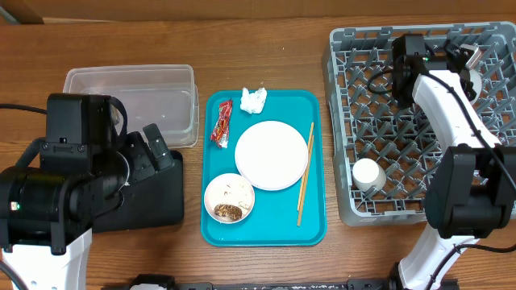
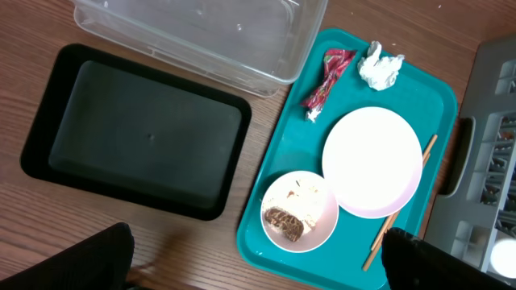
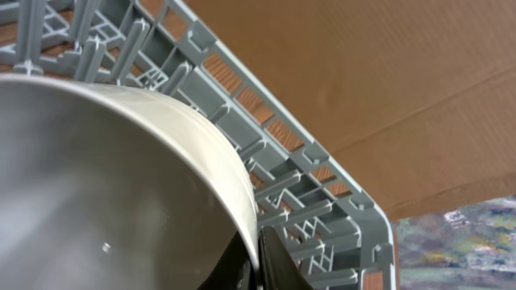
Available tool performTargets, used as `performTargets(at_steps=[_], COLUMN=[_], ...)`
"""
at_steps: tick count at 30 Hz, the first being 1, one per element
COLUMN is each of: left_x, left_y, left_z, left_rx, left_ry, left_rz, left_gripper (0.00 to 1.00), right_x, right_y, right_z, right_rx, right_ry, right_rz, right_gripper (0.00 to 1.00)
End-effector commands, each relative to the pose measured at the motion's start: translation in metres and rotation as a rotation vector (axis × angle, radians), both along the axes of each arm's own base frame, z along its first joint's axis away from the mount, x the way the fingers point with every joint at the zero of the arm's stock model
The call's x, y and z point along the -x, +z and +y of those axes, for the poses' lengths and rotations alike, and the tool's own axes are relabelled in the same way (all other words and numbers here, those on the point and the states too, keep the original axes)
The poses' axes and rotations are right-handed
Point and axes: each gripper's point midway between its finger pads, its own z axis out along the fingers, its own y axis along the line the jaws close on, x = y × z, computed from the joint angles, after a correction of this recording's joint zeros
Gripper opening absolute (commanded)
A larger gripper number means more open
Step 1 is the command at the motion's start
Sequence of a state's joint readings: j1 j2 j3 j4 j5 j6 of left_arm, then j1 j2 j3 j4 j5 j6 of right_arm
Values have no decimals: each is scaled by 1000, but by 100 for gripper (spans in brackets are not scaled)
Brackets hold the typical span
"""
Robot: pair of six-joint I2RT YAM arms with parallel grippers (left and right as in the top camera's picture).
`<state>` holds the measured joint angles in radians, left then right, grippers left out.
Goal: Sort waste into correct bins and load items into the dishwasher
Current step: 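Set the bowl upright in the rack's back row and release, then move the right gripper back to the white plate and grasp its edge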
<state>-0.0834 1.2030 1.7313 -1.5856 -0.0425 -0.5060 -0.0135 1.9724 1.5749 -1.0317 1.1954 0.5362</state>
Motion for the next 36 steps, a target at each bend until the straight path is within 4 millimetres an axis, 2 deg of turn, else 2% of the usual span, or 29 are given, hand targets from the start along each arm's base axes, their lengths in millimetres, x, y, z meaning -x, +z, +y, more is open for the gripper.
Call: performTargets(at_steps=[1,5,11,23,24,25,26,28,32,36], left_x=[-1,-1,-1,-1,-1,-1,-1,-1,-1,-1], left_y=[2,2,2,2,2,2,2,2,2,2], left_z=[5,5,5,5,5,5,5,5,5,5], left_rx=[-10,-10,-10,-10,-10,-10,-10,-10,-10,-10], left_ry=[27,27,27,27,27,27,27,27,27,27], left_rz=[-8,-8,-8,-8,-8,-8,-8,-8,-8,-8], left_gripper=[100,100,100,100,100,100,100,100,100,100], right_x=[2,2,1,2,3,4,6,12,23,27], right_y=[-2,-3,-20,-29,-30,-31,-31,-28,-18,-2], right_z=[-9,-9,1,40,44,46,47,48,52,65], right_rx=[39,30,-74,-125,-129,-130,-131,-135,-177,-239], right_ry=[-11,-8,17,86,94,99,100,73,34,65], right_rz=[47,46,68,112,125,139,148,122,57,2], right_gripper=[4,4,4,4,6,12,23,35,43,51])
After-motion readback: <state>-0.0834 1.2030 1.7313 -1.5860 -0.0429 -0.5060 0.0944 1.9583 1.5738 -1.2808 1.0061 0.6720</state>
